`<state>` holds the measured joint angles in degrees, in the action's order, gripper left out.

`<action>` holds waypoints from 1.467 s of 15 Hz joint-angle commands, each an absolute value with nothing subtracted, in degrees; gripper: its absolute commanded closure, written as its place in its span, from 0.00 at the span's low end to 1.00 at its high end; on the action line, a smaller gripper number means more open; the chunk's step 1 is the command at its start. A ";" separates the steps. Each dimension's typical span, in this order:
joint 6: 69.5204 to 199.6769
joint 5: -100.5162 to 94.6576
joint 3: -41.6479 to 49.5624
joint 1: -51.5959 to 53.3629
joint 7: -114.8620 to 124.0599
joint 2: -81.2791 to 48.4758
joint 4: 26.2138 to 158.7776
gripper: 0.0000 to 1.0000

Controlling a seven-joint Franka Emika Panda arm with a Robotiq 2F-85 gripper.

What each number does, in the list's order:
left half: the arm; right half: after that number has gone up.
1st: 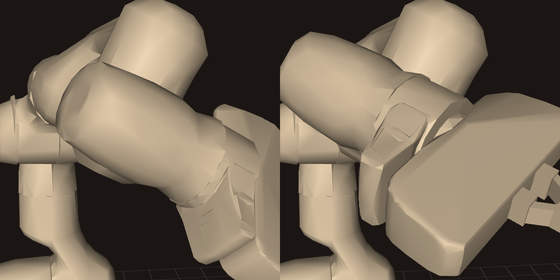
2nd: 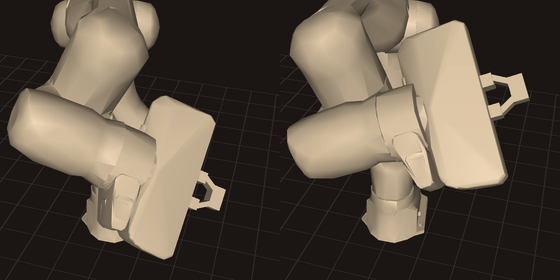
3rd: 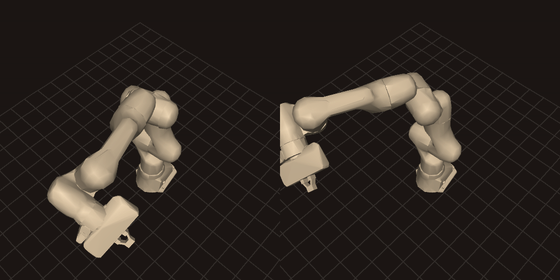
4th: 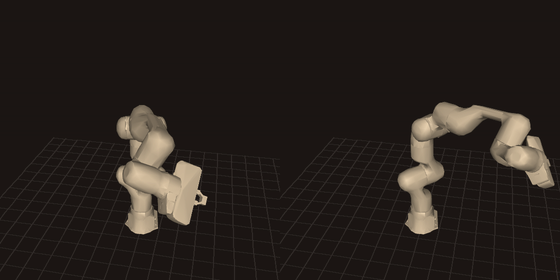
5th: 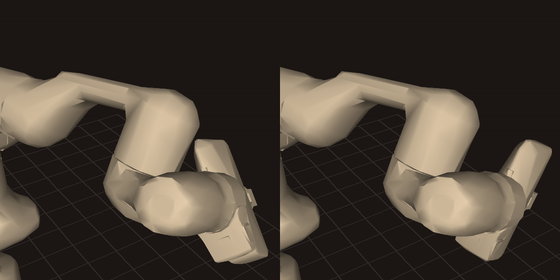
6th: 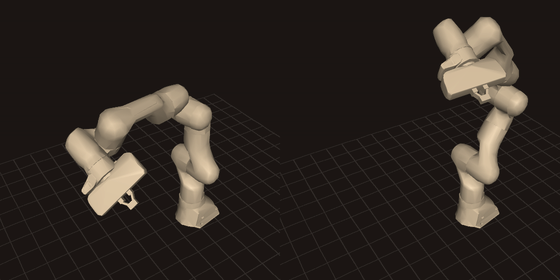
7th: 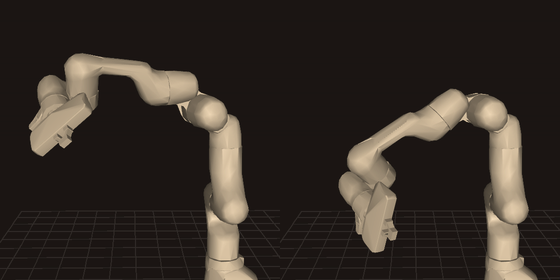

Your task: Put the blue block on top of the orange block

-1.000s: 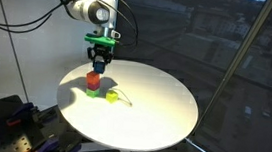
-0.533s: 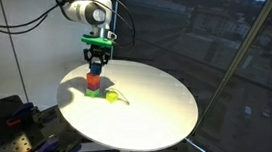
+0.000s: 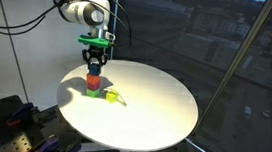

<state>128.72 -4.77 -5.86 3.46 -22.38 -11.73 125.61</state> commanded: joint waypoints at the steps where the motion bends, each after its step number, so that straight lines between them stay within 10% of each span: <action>1: 129.61 -5.37 -5.73 3.87 -18.03 -10.19 126.73 0.66; 22: 130.46 -4.21 -6.13 6.06 -4.90 -10.17 127.08 0.66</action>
<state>130.28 -4.70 -5.91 5.75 -6.37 -11.38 126.14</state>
